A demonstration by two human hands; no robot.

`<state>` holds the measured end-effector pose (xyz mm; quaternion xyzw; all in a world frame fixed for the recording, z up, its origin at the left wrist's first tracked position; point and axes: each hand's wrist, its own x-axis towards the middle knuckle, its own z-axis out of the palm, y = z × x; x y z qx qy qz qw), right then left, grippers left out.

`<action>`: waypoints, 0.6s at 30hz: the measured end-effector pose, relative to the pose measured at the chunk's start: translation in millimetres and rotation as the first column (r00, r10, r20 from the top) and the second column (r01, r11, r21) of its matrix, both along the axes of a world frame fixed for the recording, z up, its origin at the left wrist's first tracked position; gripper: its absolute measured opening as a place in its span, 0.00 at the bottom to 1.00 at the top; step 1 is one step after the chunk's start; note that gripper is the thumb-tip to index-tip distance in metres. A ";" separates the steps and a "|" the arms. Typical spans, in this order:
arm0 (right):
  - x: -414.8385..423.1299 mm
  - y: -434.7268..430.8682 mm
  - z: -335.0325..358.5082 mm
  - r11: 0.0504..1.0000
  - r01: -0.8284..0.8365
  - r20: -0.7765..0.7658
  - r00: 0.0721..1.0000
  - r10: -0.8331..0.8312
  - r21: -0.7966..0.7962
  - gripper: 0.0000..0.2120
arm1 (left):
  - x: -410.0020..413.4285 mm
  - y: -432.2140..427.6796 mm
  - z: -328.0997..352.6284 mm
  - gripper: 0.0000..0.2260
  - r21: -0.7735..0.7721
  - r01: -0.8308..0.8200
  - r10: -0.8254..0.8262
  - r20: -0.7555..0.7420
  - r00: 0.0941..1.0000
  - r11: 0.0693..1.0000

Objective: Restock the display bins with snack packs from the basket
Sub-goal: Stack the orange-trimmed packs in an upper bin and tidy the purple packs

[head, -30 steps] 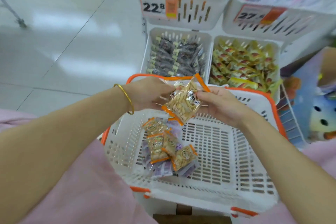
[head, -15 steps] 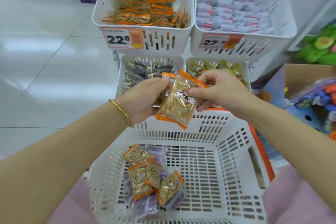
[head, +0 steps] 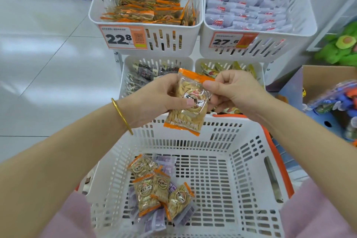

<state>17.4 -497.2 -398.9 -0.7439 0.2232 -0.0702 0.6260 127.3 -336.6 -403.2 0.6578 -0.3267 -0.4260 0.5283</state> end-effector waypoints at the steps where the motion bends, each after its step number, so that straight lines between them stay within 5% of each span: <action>1: -0.2 -0.3 -1.1 1.000 -0.011 -0.005 1.000 0.011 -0.015 0.12 | 1.0 1.4 0.3 0.19 0.013 -0.003 0.002 0.036 0.999 1.000; 7: 0.9 6.4 7.5 0.932 -0.289 -0.103 0.957 0.273 -0.218 0.10 | 1.4 1.3 5.4 0.29 0.086 -0.001 -0.018 0.214 0.977 0.996; 11: 11.2 3.5 26.5 0.907 -0.292 -0.080 0.956 0.281 -0.303 0.10 | 18.6 -4.5 27.2 0.38 0.072 -0.049 0.018 0.389 0.921 0.996; 14: 31.9 -10.6 55.4 0.914 -0.211 -0.013 0.975 0.220 -0.346 0.10 | 45.0 -16.4 47.0 0.30 -0.085 -0.221 0.229 0.572 0.788 0.972; 18: 84.0 -36.2 93.8 0.834 0.186 0.210 0.974 -0.087 -0.520 0.08 | 95.5 -36.1 60.8 0.22 -0.262 -0.377 0.422 0.789 0.447 0.889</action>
